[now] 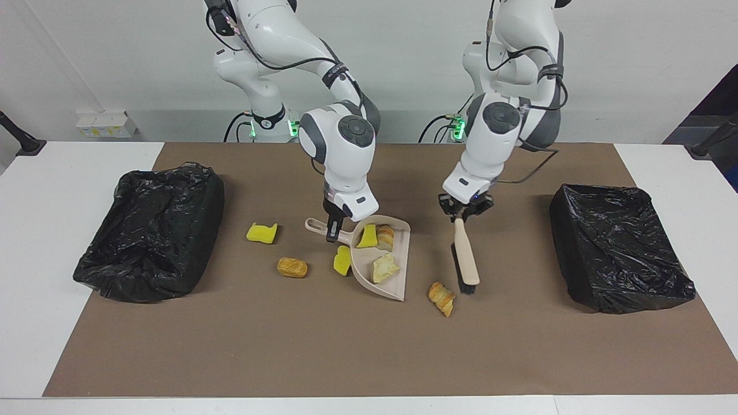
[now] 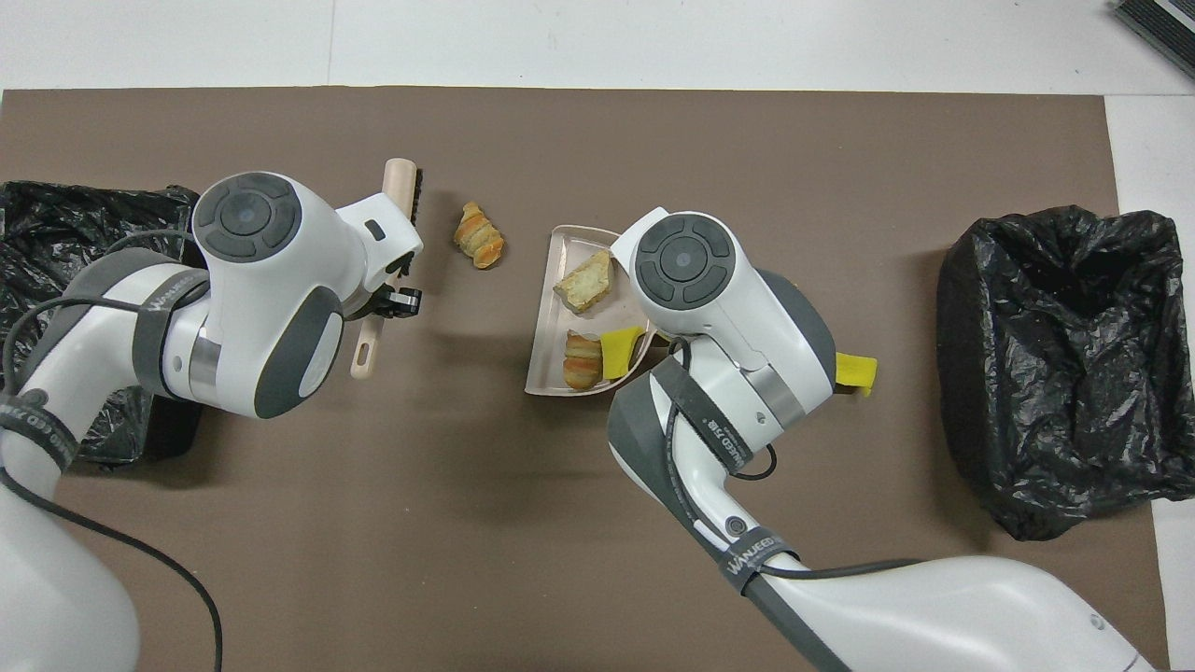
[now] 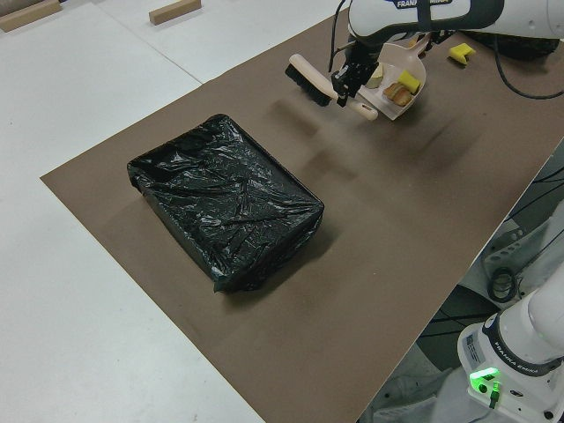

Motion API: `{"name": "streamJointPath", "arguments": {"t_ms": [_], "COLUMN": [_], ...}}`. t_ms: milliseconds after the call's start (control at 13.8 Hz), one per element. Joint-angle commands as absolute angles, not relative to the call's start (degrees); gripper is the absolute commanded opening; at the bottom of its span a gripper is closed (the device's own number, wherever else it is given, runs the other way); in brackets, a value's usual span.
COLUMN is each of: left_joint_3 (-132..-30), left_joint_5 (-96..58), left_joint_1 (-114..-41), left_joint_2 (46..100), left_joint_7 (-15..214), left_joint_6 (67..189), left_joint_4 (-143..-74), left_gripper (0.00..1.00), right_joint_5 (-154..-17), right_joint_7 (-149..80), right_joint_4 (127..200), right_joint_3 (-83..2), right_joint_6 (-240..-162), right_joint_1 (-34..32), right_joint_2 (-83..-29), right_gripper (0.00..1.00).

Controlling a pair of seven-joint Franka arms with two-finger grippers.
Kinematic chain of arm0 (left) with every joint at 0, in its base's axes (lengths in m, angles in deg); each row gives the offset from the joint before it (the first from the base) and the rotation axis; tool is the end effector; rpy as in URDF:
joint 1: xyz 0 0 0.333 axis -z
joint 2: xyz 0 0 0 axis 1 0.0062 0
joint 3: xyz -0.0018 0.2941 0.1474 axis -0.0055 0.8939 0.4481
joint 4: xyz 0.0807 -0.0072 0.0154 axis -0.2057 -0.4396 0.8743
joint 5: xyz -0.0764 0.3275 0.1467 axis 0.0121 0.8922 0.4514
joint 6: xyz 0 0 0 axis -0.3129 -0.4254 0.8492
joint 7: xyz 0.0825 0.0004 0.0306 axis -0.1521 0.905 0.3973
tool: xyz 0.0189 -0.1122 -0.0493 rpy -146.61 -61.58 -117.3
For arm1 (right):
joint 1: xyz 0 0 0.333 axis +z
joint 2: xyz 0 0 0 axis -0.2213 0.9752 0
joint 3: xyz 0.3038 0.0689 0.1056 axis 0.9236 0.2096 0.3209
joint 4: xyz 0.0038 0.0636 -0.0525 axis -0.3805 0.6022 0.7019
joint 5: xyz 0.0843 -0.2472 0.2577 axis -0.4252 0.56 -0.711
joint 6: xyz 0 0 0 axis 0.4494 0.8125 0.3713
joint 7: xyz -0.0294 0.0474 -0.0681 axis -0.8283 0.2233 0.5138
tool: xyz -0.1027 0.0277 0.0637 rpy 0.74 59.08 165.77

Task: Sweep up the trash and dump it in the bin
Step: 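Sweep the remaining bread into the dustpan with the left gripper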

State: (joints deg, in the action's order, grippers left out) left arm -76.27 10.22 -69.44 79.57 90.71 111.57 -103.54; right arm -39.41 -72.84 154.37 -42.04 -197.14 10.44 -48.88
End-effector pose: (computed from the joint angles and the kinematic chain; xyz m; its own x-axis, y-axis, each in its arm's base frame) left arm 0.5793 -0.1909 0.3913 0.9693 -0.2452 0.0191 -0.2436 -0.9677 -0.0644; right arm 0.5723 0.2856 0.3906 0.1466 0.9710 -0.1890 0.9874 -0.1323 0.0863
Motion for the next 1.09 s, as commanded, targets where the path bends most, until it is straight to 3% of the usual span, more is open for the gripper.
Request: {"name": "streamJointPath", "arguments": {"t_ms": [0, 363, 727, 1017], "left_joint_3": [-76.8, -77.3, -77.4, -77.9], "left_joint_5": [12.7, 12.4, 8.5, 2.9], "left_joint_1": [-70.7, -65.0, -56.0, -52.3], "left_joint_2": [84.5, 83.5, 79.3, 79.2], "left_joint_7": [85.8, 82.6, 92.3, 100.6], "left_joint_6": [110.8, 109.9, 109.5, 110.9], "left_joint_4": [-98.7, -102.7, -108.6, -108.0], "left_gripper": [0.0, 0.0, 0.0, 0.0], "right_joint_5": [-38.3, -38.3, -38.3, -38.3], "right_joint_7": [-73.4, -73.4, -73.4, -73.5], "right_joint_4": [156.1, 156.2, 156.5, 156.6], "right_joint_3": [-41.7, -41.7, -41.7, -41.7], "right_joint_6": [-196.9, -196.9, -196.9, -196.9], "right_joint_1": [10.5, 10.2, 10.0, 9.8], "right_joint_2": [-50.1, -50.1, -50.2, -50.1], "right_gripper": [0.0, 0.0, 0.0, 0.0]}}
